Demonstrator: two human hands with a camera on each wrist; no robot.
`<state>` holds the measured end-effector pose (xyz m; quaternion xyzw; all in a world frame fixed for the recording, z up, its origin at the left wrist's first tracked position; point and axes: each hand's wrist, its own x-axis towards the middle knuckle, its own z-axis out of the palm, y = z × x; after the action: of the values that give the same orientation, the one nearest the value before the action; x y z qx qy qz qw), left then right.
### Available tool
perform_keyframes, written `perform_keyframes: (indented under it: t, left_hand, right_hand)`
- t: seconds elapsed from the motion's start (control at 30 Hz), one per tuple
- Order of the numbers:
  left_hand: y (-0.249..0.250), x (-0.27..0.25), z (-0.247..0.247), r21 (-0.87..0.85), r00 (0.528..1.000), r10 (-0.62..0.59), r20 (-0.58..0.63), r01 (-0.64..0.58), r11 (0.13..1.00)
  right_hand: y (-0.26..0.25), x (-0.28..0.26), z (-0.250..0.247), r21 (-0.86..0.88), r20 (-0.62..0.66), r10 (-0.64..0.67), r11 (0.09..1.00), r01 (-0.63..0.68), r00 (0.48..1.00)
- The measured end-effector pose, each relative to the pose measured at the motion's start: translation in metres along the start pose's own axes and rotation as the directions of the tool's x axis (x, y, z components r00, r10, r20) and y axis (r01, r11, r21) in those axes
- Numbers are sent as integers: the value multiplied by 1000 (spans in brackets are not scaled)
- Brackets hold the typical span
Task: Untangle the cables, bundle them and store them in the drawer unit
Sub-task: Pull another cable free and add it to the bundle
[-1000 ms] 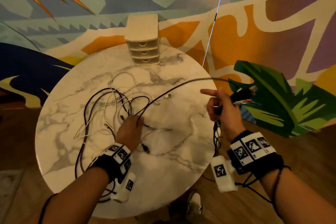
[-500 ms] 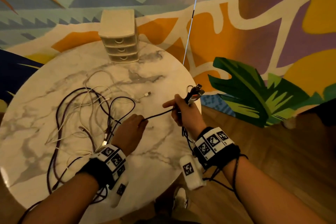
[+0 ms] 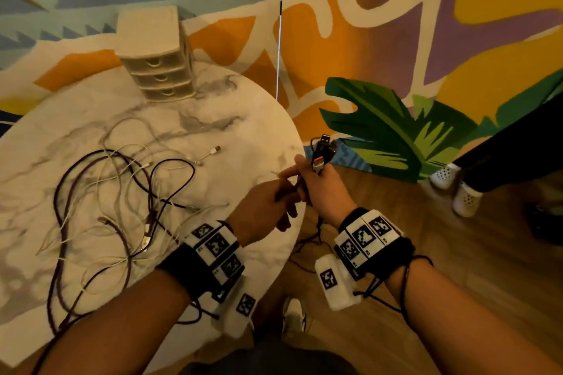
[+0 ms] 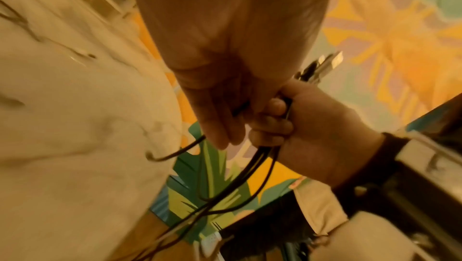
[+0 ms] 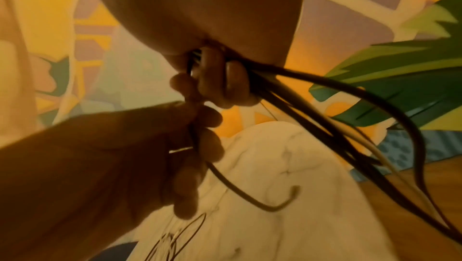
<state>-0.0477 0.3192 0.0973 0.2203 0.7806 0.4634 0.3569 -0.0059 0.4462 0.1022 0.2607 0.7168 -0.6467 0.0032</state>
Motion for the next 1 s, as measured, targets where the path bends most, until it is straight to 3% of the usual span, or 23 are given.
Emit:
perform_keyframes:
  t: [0.13, 0.27, 0.3, 0.33, 0.37, 0.4, 0.43, 0.5, 0.57, 0.6, 0.67, 0.7, 0.77, 0.83, 0.9, 1.0]
  left_hand:
    - [1, 16, 33, -189, 994, 17, 107, 3, 982]
    - [-42, 32, 68, -180, 945, -229, 235, 274, 945]
    - [-51, 35, 71, -68, 930, -286, 232, 308, 949]
    - [-57, 38, 73, 158, 924, -316, 214, 286, 945]
    - [-60, 40, 72, 428, 922, -333, 197, 224, 876]
    - [-61, 40, 72, 646, 925, -341, 168, 157, 747]
    - [-57, 41, 70, 756, 929, -342, 139, 123, 643]
    - [-38, 43, 74, 797, 957, -263, 120, 65, 600]
    - [-14, 45, 83, 678, 983, -64, 172, -71, 731]
    - [1, 45, 88, 551, 972, 94, 214, -199, 810]
    - [38, 44, 97, 252, 891, 388, 237, -442, 861]
    - [55, 45, 100, 163, 862, 447, 239, -489, 857]
    - [82, 46, 100, 11, 870, 422, 254, -439, 899]
    - [97, 48, 100, -192, 895, 352, 274, -308, 932]
    - [104, 47, 102, -272, 915, 304, 264, -232, 934]
    - [110, 48, 99, -446, 961, 211, 177, -113, 888]
  right_hand:
    - [2, -6, -36, 25, -142, 15, 1000, -12, 990]
    - [15, -20, -68, -57, -272, 37, 997, -55, 962]
    - [20, -22, -74, -31, -303, 51, 998, -63, 952]
    - [23, -26, -82, 6, -333, 61, 998, -62, 941]
    - [25, -28, -89, 24, -358, 58, 998, -53, 932]
    - [27, -31, -97, 31, -379, 48, 999, -39, 924]
    - [27, -33, -104, 34, -389, 30, 999, -18, 921]
    - [25, -37, -115, 51, -385, 4, 999, 17, 923]
    - [22, -40, -119, 27, -339, -47, 998, 60, 940]
    - [20, -40, -118, 10, -306, -82, 996, 90, 948]
    - [16, -41, -113, -17, -217, -144, 990, 143, 966]
    - [13, -41, -112, -63, -180, -185, 982, 176, 966]
    - [5, -41, -115, -100, -149, -237, 970, 223, 960]
    - [-7, -43, -123, -19, -156, -209, 978, 208, 966]
    - [-12, -44, -129, 41, -128, -200, 978, 207, 971]
    - [-5, -46, -130, 231, 78, -235, 950, 211, 969]
